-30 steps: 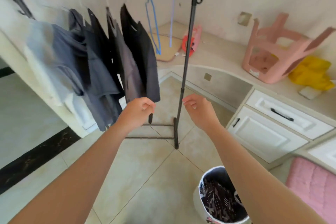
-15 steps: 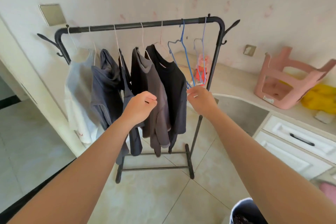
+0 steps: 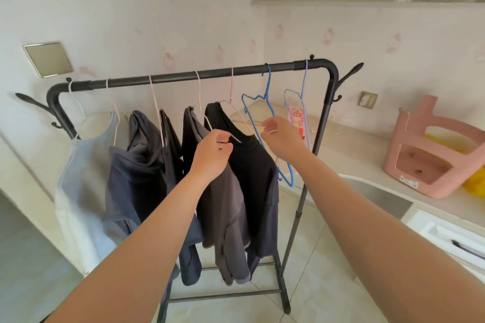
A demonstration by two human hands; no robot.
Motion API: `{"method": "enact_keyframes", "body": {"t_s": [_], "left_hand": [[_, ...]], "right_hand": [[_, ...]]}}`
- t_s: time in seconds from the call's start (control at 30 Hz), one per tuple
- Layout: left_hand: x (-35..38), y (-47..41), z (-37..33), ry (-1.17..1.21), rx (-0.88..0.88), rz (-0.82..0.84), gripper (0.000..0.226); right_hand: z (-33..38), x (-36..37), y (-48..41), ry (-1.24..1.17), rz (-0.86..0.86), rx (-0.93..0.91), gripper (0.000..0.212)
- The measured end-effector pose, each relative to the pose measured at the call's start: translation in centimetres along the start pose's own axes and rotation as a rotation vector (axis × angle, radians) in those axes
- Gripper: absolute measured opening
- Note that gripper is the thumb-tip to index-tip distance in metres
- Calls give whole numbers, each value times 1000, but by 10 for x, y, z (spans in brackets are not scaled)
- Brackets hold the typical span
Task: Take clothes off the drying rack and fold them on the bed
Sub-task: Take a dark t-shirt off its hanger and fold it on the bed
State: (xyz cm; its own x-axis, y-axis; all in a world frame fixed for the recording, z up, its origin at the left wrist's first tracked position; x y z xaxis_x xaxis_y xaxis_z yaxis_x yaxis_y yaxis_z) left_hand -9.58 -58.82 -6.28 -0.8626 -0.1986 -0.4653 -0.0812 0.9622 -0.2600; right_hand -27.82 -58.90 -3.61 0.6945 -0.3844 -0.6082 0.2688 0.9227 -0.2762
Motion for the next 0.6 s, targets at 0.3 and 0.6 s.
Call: {"method": "enact_keyframes", "body": {"t_s": [0.3, 0.6], "left_hand": [[38, -68, 23, 41, -176, 10, 59], [32, -130, 44, 65, -186, -24, 61]], "right_hand": [[4, 60, -41, 22, 84, -22, 46], [2, 93, -64, -140, -37, 178, 35]]}}
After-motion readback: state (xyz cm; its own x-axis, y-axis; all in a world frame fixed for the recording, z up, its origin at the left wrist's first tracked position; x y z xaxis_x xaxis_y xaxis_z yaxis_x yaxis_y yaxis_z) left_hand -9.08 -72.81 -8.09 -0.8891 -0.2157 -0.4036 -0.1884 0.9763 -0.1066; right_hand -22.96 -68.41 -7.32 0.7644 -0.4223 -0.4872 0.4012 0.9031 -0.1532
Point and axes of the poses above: each hand's wrist, its own y-axis away from the middle knuckle, its own x-axis out of the palm, z = x × y, the point moved 9 cm from there along -y, towards the middle knuckle, and after that the axes turned 10 degrees about -z, right-handed, at the moved point
